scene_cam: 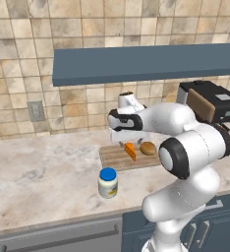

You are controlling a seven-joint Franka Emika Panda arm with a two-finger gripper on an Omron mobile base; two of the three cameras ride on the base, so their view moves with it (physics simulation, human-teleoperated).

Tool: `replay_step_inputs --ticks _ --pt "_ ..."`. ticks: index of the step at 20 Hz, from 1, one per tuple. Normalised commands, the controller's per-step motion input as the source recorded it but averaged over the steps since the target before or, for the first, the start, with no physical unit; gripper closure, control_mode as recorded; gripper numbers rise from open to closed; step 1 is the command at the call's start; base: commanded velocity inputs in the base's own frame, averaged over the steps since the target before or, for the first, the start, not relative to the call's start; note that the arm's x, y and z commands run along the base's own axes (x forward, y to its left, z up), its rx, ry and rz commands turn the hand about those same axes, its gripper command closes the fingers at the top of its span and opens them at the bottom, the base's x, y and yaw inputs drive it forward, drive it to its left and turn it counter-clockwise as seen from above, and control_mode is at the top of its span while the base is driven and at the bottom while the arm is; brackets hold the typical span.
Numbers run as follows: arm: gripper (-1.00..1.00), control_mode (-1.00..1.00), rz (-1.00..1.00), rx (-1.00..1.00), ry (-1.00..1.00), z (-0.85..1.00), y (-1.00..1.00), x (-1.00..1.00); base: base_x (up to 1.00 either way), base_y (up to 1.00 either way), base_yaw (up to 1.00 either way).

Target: Retrieve the reheated potato from the microwave, then place the potato, cheese, and condiment on the cutting board.

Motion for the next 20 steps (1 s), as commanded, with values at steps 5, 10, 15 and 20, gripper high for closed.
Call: replay_step_inputs --ticks 5,10,15,20 --pt "-1.00 -1.00 0.00 0.07 0.00 0.34 0.21 -0.52 0.00 0.00 0.00" --pt "-1.00 -1.00 0.00 0.13 0.01 0.32 0.14 -0.51 0.00 0.00 0.00" --pt "-1.00 -1.00 0.00 0.06 0.06 0.21 0.18 -0.43 0.00 0.00 0.00" --pt "-1.00 -1.00 0.02 0.00 0.02 0.13 0.25 -0.48 0.00 0.00 0.00"
